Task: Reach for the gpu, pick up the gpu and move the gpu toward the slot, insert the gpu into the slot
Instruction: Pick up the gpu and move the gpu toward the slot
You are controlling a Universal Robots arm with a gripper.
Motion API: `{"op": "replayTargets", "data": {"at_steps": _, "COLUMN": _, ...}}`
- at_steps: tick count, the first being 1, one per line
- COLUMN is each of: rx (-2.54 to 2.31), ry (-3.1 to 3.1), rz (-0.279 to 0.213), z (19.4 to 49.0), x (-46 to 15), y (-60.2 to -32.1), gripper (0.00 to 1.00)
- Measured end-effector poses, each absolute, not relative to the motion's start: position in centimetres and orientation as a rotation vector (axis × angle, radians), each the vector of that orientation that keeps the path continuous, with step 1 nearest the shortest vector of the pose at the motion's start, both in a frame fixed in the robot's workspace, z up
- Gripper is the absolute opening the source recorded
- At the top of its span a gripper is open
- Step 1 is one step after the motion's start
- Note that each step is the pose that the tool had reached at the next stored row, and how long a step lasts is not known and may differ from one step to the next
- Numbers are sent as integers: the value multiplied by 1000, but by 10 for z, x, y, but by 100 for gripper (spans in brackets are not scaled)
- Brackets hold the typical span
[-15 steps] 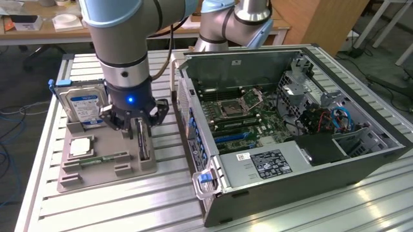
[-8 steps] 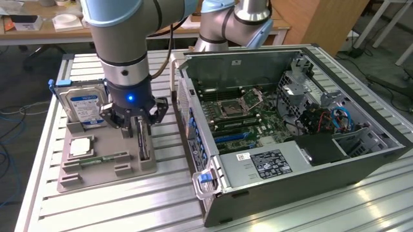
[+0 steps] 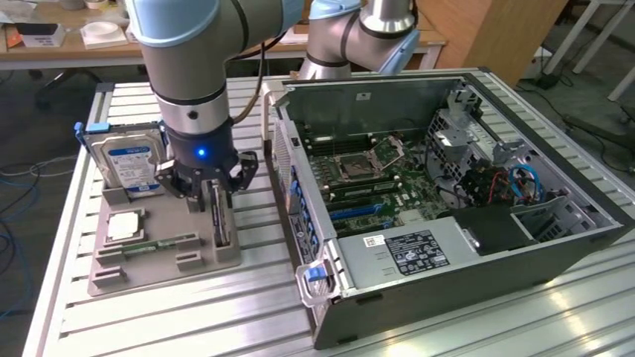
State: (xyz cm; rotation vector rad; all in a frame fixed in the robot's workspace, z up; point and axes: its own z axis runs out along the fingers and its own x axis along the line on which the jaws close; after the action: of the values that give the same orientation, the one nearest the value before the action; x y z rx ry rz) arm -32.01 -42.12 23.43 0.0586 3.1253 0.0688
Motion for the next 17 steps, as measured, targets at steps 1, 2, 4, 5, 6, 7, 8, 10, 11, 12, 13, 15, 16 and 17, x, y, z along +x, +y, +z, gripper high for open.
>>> {"op": "replayTargets", "data": {"at_steps": 1, "rx": 59, "ry": 3125, "rz": 69, "z": 234, "x": -320, "y": -420, "gripper": 47}}
{"op": "replayTargets", "data": {"at_steps": 2, "rx": 58, "ry": 3125, "rz": 69, "z": 234, "x": -320, "y": -418, "gripper": 47}}
{"op": "replayTargets", "data": {"at_steps": 4, "rx": 59, "ry": 3125, "rz": 69, "z": 233, "x": -320, "y": -417, "gripper": 47}}
{"op": "replayTargets", "data": {"at_steps": 5, "rx": 58, "ry": 3125, "rz": 69, "z": 233, "x": -320, "y": -417, "gripper": 47}}
{"op": "replayTargets", "data": {"at_steps": 6, "rx": 58, "ry": 3125, "rz": 69, "z": 233, "x": -320, "y": -417, "gripper": 47}}
{"op": "replayTargets", "data": {"at_steps": 7, "rx": 59, "ry": 3125, "rz": 69, "z": 233, "x": -320, "y": -417, "gripper": 47}}
{"op": "replayTargets", "data": {"at_steps": 8, "rx": 59, "ry": 3125, "rz": 69, "z": 233, "x": -320, "y": -417, "gripper": 47}}
{"op": "replayTargets", "data": {"at_steps": 10, "rx": 59, "ry": 3125, "rz": 69, "z": 233, "x": -320, "y": -417, "gripper": 47}}
{"op": "replayTargets", "data": {"at_steps": 11, "rx": 59, "ry": 3125, "rz": 69, "z": 233, "x": -320, "y": -417, "gripper": 47}}
{"op": "replayTargets", "data": {"at_steps": 12, "rx": 59, "ry": 3125, "rz": 69, "z": 233, "x": -320, "y": -417, "gripper": 47}}
{"op": "replayTargets", "data": {"at_steps": 13, "rx": 59, "ry": 3125, "rz": 69, "z": 233, "x": -320, "y": -417, "gripper": 47}}
{"op": "replayTargets", "data": {"at_steps": 15, "rx": 59, "ry": 3125, "rz": 69, "z": 233, "x": -320, "y": -417, "gripper": 47}}
{"op": "replayTargets", "data": {"at_steps": 16, "rx": 59, "ry": 3125, "rz": 69, "z": 233, "x": -320, "y": -417, "gripper": 47}}
{"op": "replayTargets", "data": {"at_steps": 17, "rx": 59, "ry": 3125, "rz": 69, "z": 233, "x": -320, "y": -417, "gripper": 47}}
